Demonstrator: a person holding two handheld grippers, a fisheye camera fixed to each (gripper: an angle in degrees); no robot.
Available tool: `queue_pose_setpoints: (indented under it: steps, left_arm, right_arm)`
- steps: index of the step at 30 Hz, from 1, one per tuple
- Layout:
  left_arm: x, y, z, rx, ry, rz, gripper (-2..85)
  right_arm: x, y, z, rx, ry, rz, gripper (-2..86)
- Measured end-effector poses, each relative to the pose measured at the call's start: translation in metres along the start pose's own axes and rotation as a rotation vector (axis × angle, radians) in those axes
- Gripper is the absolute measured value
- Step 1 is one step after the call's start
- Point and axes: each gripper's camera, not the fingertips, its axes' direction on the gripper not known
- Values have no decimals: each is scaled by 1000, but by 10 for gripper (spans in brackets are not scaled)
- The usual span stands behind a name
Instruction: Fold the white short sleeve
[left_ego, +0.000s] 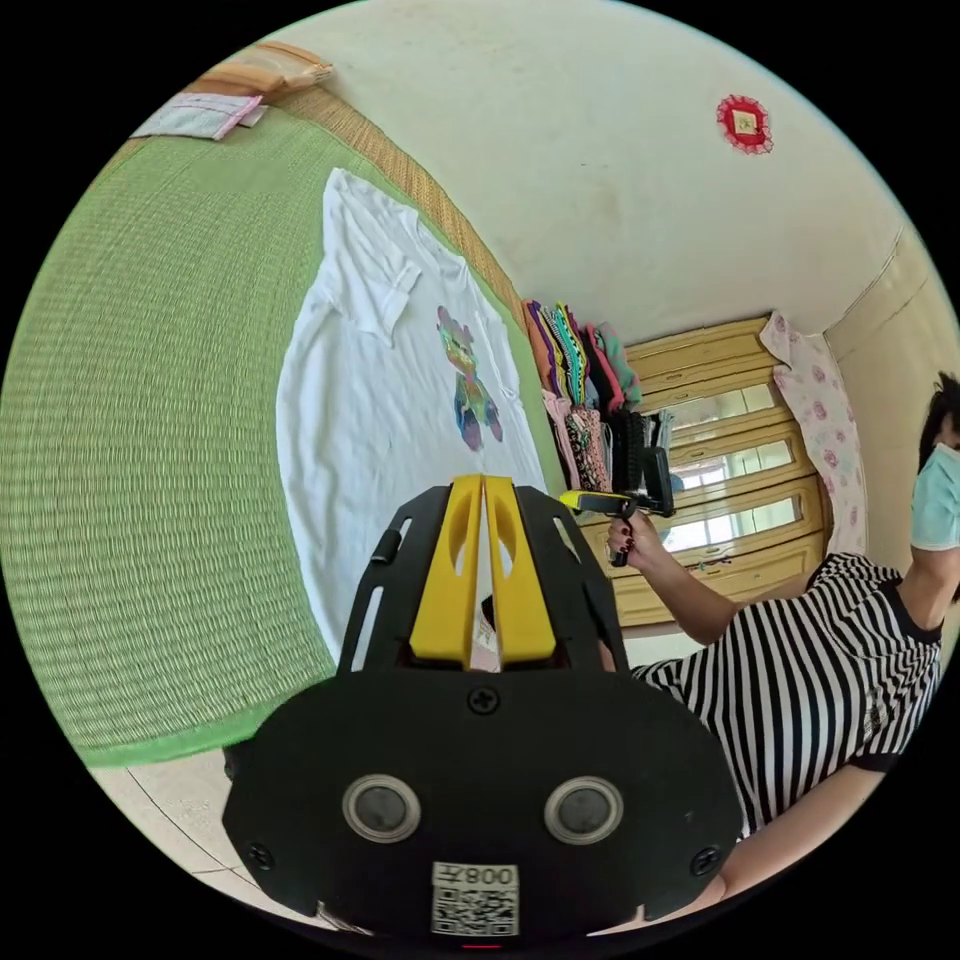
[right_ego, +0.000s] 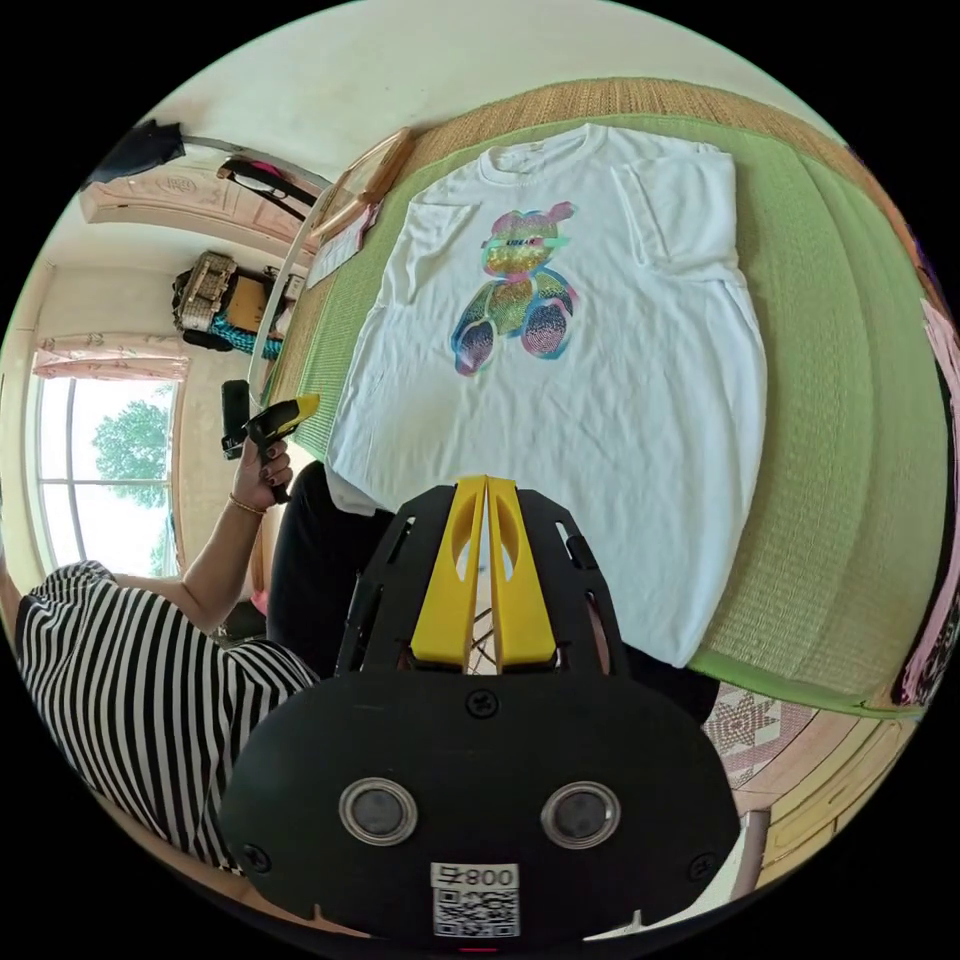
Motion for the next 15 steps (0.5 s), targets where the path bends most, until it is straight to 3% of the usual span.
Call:
queue_pose_setpoints:
  steps: [10, 15]
  left_arm:
    - [7, 82, 6, 12, 4, -135, 27]
    - [18, 98, 18, 9, 4, -119, 30]
  right_arm:
    - [42, 125, -31, 149, -78, 129, 15]
    - [28, 117, -31, 166, 129, 35, 50]
